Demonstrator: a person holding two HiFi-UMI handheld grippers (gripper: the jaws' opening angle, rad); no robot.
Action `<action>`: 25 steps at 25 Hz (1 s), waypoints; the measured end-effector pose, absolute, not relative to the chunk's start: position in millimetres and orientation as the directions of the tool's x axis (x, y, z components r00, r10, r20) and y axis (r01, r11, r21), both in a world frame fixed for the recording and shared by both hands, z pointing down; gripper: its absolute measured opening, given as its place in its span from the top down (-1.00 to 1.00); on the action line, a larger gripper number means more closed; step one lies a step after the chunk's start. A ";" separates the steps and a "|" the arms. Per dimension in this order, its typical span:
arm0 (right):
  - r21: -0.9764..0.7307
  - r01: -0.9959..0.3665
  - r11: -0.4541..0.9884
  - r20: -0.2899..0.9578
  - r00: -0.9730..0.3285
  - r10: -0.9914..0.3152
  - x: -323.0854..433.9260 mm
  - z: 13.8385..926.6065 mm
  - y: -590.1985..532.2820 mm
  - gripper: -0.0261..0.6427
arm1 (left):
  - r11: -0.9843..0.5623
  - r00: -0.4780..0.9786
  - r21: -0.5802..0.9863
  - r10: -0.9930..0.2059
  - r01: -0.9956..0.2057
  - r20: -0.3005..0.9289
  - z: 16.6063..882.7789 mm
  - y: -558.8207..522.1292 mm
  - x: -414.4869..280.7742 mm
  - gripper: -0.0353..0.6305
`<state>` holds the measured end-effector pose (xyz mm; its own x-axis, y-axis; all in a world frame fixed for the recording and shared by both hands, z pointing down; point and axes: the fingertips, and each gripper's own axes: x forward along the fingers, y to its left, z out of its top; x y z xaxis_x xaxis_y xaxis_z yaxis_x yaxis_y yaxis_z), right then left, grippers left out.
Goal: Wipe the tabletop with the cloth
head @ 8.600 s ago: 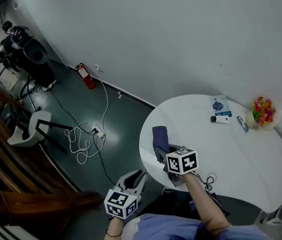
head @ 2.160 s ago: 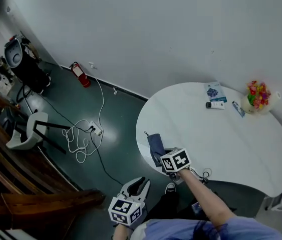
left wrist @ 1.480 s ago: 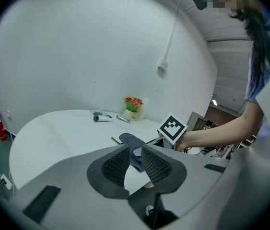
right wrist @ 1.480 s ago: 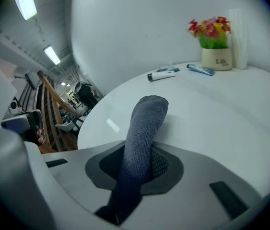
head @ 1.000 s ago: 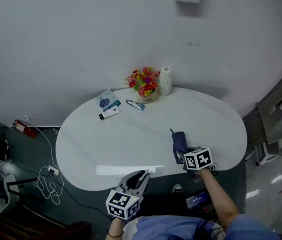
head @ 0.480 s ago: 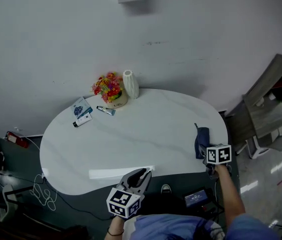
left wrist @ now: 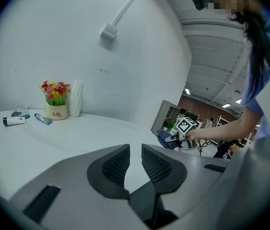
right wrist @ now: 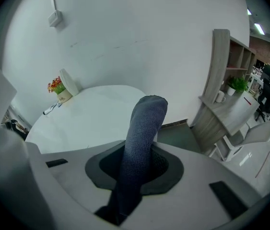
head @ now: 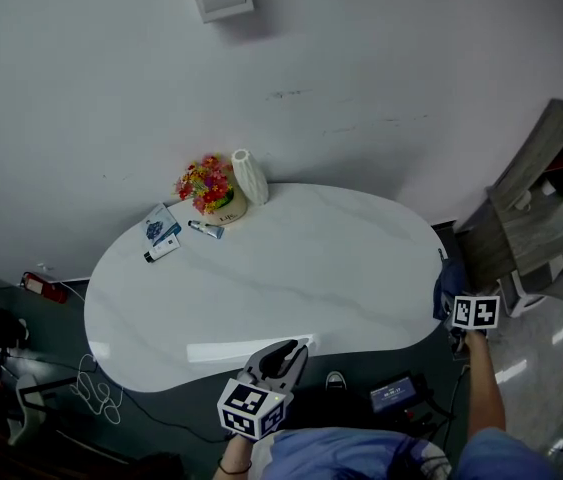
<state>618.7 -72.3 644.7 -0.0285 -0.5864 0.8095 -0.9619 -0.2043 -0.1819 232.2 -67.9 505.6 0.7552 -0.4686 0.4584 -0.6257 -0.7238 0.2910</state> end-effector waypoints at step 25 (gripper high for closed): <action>-0.252 -0.967 0.029 0.717 -0.207 -0.666 376.6 574.2 -123.8 0.71 | -0.573 0.636 0.289 -0.615 -0.767 0.466 506.8 -40.8 17.4 0.68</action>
